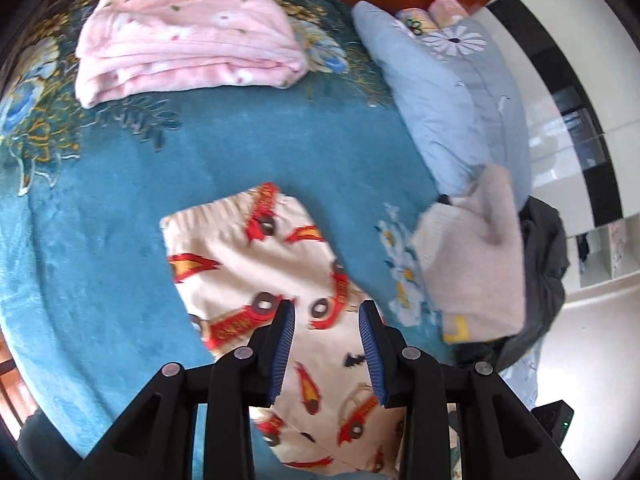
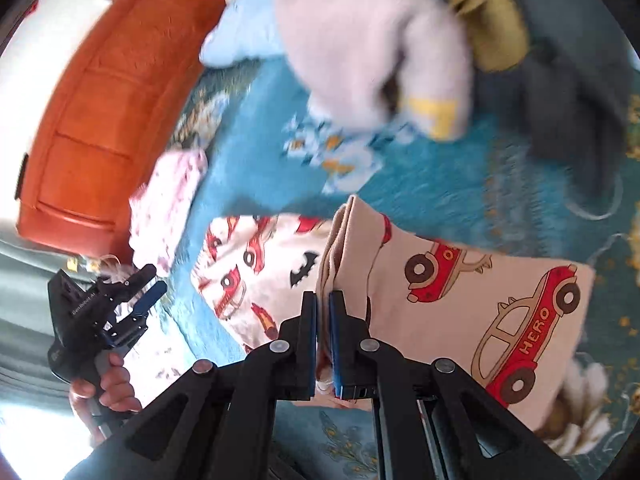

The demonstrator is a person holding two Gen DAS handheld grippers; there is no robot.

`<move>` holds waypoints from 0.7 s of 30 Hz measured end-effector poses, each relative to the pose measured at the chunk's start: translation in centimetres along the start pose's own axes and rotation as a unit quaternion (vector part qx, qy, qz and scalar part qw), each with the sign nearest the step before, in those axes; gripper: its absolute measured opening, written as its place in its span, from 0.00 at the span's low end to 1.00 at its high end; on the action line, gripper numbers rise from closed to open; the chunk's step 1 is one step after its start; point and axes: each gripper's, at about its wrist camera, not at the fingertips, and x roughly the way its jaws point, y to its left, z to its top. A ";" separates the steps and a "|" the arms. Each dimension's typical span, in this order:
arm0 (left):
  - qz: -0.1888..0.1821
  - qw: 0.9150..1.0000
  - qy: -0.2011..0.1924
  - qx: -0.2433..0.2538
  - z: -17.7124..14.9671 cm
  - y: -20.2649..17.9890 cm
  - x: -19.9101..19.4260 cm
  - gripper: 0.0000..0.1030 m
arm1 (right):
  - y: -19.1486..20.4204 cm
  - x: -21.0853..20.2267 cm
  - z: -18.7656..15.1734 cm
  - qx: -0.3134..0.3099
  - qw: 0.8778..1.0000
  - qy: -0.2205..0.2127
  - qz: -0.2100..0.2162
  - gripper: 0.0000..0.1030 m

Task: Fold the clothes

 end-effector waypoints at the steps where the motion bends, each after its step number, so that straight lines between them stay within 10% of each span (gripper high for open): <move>1: 0.018 1.000 0.004 -0.008 0.2 1.1 0.6 0.36 | 0.8 1.4 -0.1 -0.009 1.000 0.011 -0.012 0.06; 10: 0.052 0.997 0.041 -0.037 1.2 6.6 4.3 0.36 | 3.3 7.7 -0.4 -0.007 0.996 0.038 -0.086 0.06; 17: 0.041 0.998 0.040 -0.037 1.7 7.2 6.3 0.39 | 3.5 9.4 -0.6 -0.016 0.996 0.080 -0.043 0.09; 19: 0.028 0.998 0.028 -0.041 1.8 7.3 6.1 0.44 | 3.8 8.3 -0.8 -0.032 0.996 0.073 -0.034 0.34; 21: 0.020 0.998 0.019 -0.052 2.0 7.5 6.2 0.46 | 3.8 6.8 -1.1 -0.045 0.997 0.062 -0.029 0.36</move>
